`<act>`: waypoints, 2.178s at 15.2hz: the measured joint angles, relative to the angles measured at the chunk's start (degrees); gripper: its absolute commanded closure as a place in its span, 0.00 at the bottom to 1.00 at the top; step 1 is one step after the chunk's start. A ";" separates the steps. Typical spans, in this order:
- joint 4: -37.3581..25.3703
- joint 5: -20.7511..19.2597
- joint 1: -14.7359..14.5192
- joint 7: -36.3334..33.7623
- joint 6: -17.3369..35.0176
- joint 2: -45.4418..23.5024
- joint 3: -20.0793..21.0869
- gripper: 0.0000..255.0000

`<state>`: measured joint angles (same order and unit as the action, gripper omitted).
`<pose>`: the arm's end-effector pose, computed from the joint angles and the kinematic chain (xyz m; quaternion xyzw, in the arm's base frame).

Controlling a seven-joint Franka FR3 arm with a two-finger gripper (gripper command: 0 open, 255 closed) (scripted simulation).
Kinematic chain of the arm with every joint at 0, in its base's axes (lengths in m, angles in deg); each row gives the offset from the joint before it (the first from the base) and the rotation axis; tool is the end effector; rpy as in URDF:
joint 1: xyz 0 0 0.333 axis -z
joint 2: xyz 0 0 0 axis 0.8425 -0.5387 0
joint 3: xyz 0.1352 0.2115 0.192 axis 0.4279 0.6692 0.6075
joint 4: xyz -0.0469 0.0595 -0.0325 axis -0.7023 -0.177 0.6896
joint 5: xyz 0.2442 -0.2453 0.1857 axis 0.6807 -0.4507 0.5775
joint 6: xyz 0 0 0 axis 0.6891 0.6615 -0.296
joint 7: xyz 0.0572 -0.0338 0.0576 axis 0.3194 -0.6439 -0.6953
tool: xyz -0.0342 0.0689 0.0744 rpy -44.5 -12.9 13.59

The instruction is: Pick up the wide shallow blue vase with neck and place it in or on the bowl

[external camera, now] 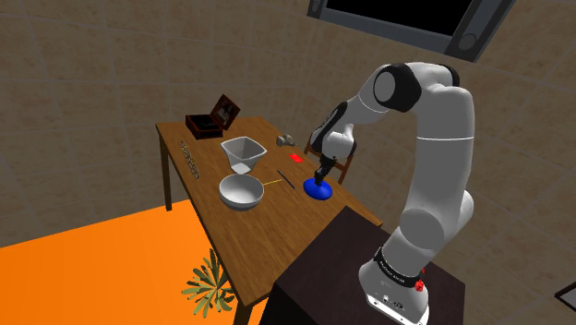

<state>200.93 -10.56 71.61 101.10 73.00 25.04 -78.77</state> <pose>0.4270 -0.3051 0.1534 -0.9998 0.0082 -0.0198 0.0024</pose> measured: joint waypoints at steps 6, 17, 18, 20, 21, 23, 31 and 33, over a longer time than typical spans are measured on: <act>0.85 -2.23 -1.57 -1.68 -2.12 2.97 -2.07 1.00; 1.93 -9.34 -5.33 -6.97 -8.47 11.02 -7.12 1.00; 2.11 -10.00 -5.65 -7.49 -8.95 11.78 -7.48 1.00; 1.89 -11.47 -6.10 -8.47 -10.46 13.26 -8.27 1.00; 1.92 -12.19 -6.32 -8.95 -11.11 14.04 -8.62 1.00; 1.99 -13.48 -6.74 -9.89 -12.24 15.44 -9.18 1.00; 1.03 -18.53 -7.94 -13.69 -17.79 20.92 -10.74 1.00; 0.95 -19.18 -8.34 -14.67 -18.42 21.62 -10.65 1.00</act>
<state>201.88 -29.74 63.27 86.43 54.57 46.66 -89.43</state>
